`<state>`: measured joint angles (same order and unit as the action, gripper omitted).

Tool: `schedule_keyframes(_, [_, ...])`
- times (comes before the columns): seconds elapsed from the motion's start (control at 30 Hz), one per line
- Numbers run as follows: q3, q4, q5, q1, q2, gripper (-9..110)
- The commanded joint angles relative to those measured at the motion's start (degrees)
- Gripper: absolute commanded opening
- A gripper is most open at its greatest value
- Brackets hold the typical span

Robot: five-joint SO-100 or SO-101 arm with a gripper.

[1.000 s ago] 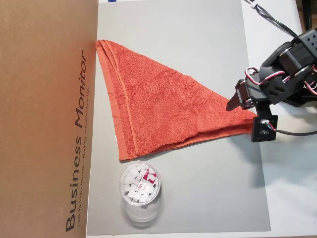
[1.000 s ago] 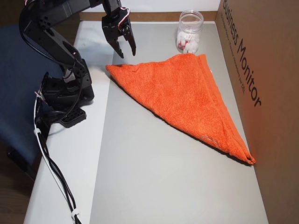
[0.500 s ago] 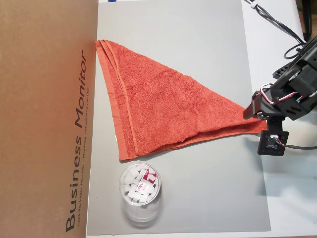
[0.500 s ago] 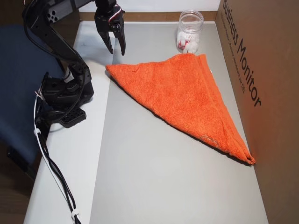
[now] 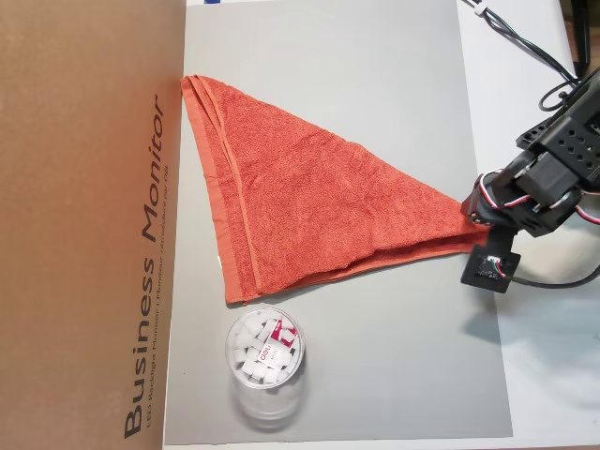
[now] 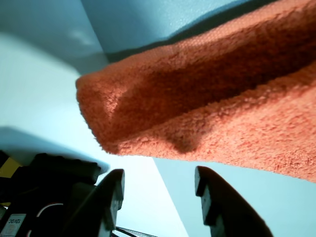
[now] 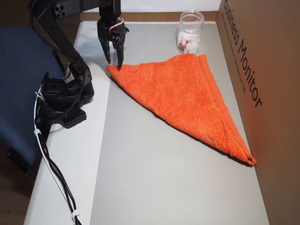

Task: Fold the blanket.

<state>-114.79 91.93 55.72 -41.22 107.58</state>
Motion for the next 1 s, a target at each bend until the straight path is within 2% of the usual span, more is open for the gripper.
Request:
schedule_keyframes(0.0, [3.4,1.1,1.0,0.0,-1.6,14])
schedule_keyframes(0.23, [4.0,3.1,1.3,1.1,-6.9,14])
schedule_keyframes(0.33, [4.7,2.3,6.2,1.1,-10.4,14])
schedule_keyframes(0.43, [4.7,-1.5,11.8,1.1,-13.5,14])
schedule_keyframes(0.57, [4.6,-6.3,13.7,1.1,-16.6,14])
schedule_keyframes(0.97, [4.7,-26.2,14.2,0.3,-21.9,14])
